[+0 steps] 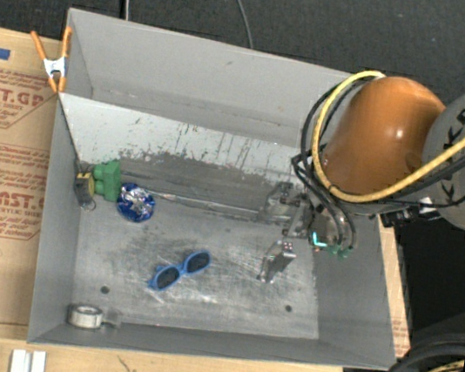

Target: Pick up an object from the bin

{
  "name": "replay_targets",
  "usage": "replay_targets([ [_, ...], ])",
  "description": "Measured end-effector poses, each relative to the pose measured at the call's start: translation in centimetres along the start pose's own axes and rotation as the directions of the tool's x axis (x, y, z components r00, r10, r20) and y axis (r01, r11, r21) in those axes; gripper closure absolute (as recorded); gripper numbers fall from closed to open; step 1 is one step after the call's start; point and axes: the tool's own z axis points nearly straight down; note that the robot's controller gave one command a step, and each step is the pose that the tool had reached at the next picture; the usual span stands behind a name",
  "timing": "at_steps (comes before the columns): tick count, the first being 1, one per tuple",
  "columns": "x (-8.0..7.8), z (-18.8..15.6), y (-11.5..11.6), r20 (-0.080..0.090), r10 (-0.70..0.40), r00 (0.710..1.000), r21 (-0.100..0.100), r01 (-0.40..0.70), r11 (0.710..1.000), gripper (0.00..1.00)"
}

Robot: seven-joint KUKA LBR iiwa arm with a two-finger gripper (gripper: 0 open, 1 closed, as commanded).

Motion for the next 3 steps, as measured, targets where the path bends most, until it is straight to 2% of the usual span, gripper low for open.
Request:
replay_targets([
  [1, -5.0, 15.5, 10.1, 0.009, 0.112, 0.994, 0.001, -0.112, 0.994, 0.00],
  [2, 3.7, 15.5, 9.7, 0.025, 0.035, 0.999, -0.004, -0.035, 0.999, 0.00],
  [3, 3.8, 15.5, 9.8, 0.011, 0.034, 0.999, -0.003, -0.034, 0.999, 1.00],
])
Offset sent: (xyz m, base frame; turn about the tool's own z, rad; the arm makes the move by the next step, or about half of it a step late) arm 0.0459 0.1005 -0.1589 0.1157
